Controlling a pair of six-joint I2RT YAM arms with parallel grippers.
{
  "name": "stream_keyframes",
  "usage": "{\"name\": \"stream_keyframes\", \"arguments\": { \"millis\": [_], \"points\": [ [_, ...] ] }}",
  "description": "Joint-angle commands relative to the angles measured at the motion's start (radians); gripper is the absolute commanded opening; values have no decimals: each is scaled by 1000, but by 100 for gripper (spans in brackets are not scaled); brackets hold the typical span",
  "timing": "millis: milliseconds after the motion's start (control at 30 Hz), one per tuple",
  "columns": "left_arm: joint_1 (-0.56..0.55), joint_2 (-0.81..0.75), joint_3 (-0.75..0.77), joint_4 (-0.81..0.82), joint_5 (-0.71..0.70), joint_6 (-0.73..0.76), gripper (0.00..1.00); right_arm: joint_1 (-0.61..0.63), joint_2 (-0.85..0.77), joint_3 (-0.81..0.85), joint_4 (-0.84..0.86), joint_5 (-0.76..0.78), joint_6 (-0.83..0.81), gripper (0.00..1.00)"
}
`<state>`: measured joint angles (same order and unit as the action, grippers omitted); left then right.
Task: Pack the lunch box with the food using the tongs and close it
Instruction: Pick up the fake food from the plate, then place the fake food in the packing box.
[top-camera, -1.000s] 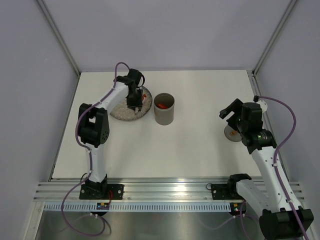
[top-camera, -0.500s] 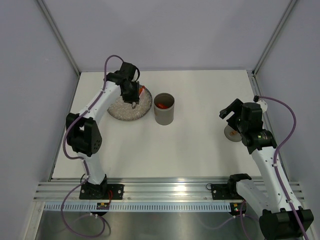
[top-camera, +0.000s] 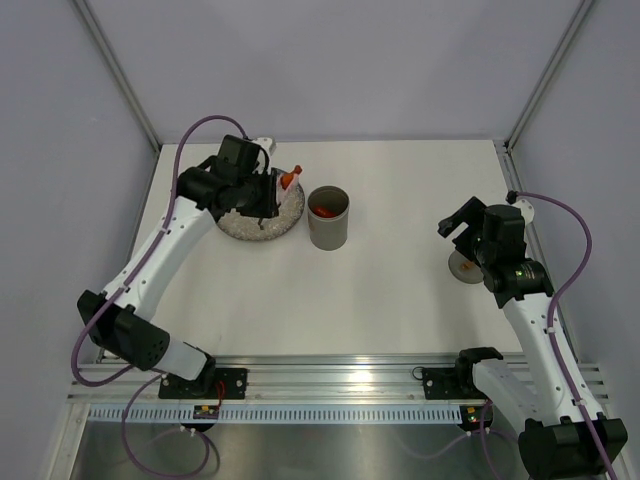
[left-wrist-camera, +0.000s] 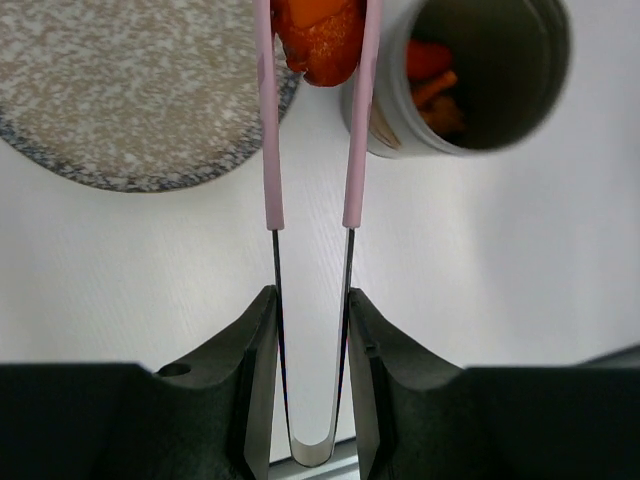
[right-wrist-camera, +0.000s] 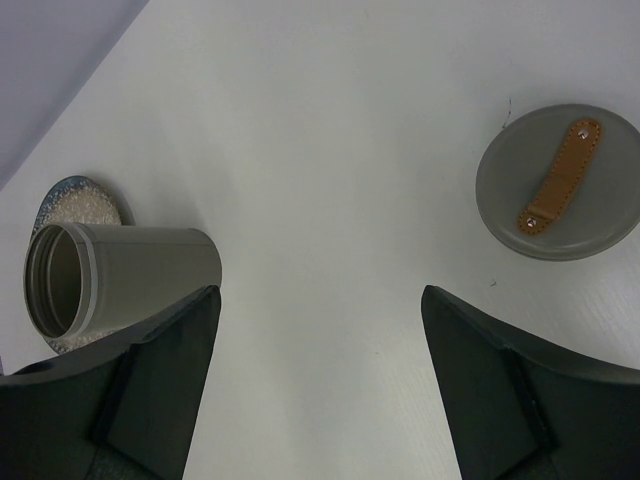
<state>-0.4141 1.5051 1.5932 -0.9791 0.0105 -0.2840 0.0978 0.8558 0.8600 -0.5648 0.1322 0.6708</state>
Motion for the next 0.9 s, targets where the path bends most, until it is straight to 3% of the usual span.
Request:
{"name": "stream_keyframes", "arguments": {
  "millis": [0,200,667,867],
  "points": [
    [-71,-98,-12,33,62,34,0,-4,-8,30,39,-19,6,90],
    [-181,-109,-9,30,69,28,0,-4,-11,34,32,-22,7,90],
    [-213,-10,-33,114,63,5,0,-4,-23,39,19,-19,6,90],
    [-215,33,-12,112,62,-1,16,-4,-17,34,25,-19,6,90]
  ]
}}
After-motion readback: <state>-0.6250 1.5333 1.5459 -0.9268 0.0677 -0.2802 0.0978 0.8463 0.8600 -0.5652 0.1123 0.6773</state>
